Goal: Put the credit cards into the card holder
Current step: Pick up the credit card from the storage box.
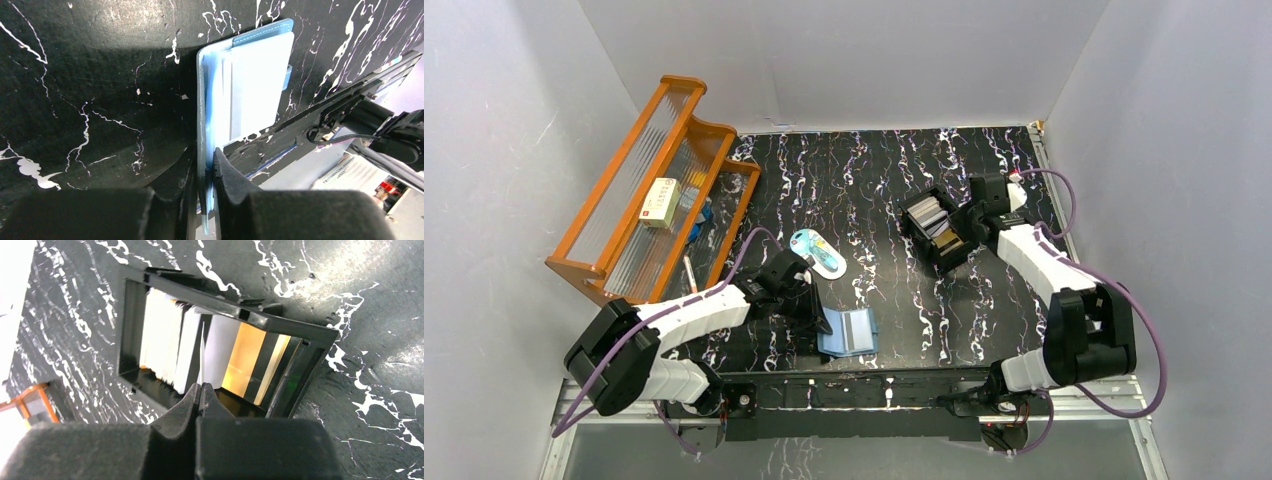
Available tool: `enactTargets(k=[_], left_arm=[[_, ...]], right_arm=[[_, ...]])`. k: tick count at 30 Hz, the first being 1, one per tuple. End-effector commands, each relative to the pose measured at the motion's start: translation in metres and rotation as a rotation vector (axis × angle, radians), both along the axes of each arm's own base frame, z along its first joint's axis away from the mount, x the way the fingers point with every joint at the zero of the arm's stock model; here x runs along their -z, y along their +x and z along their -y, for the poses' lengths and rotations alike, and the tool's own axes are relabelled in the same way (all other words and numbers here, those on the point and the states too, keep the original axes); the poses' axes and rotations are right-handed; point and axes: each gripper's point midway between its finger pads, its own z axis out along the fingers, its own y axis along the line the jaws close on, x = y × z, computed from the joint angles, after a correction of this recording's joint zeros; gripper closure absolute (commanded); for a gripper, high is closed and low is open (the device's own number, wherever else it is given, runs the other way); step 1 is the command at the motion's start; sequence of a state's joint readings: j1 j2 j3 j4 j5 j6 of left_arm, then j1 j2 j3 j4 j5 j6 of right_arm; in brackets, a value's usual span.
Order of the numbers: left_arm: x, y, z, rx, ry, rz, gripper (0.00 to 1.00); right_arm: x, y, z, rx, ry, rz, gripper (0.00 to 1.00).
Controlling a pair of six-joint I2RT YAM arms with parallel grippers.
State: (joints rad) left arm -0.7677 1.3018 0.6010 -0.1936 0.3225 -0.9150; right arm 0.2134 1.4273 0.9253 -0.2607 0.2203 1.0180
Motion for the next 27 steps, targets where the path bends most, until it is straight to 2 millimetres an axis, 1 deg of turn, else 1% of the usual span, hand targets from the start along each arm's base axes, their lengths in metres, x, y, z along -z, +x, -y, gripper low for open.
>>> enactTargets(k=[1,6,9,11,13,14,22,27], left_arm=[[0.007,-0.004,-0.004,0.020,0.018,-0.016,0.95],[0.007,-0.003,-0.003,0.038,0.006,0.005,0.96],[0.007,-0.004,-0.002,0.041,-0.019,0.015,0.93],[0.007,-0.004,-0.001,0.038,-0.026,0.016,0.87],[0.008,-0.004,-0.003,0.032,-0.016,0.016,0.74],[0.008,-0.004,-0.004,0.027,-0.010,0.015,0.71],[0.001,-0.001,-0.007,-0.003,-0.005,0.033,0.63],[0.004,-0.001,-0.013,-0.029,0.013,0.041,0.63]], right_arm=[[-0.029,-0.003,0.000,-0.086,-0.029,0.094,1.00],[-0.052,-0.017,-0.005,-0.237,-0.080,0.199,1.00],[-0.069,-0.028,-0.021,-0.375,-0.065,0.289,1.00],[-0.083,-0.037,-0.032,-0.471,-0.051,0.357,1.00],[-0.088,-0.048,-0.042,-0.552,-0.033,0.394,1.00],[-0.091,-0.053,-0.047,-0.587,-0.019,0.407,1.00],[-0.099,-0.094,-0.076,-0.763,0.140,0.441,1.00],[-0.090,-0.120,-0.093,-0.834,0.246,0.416,1.00]])
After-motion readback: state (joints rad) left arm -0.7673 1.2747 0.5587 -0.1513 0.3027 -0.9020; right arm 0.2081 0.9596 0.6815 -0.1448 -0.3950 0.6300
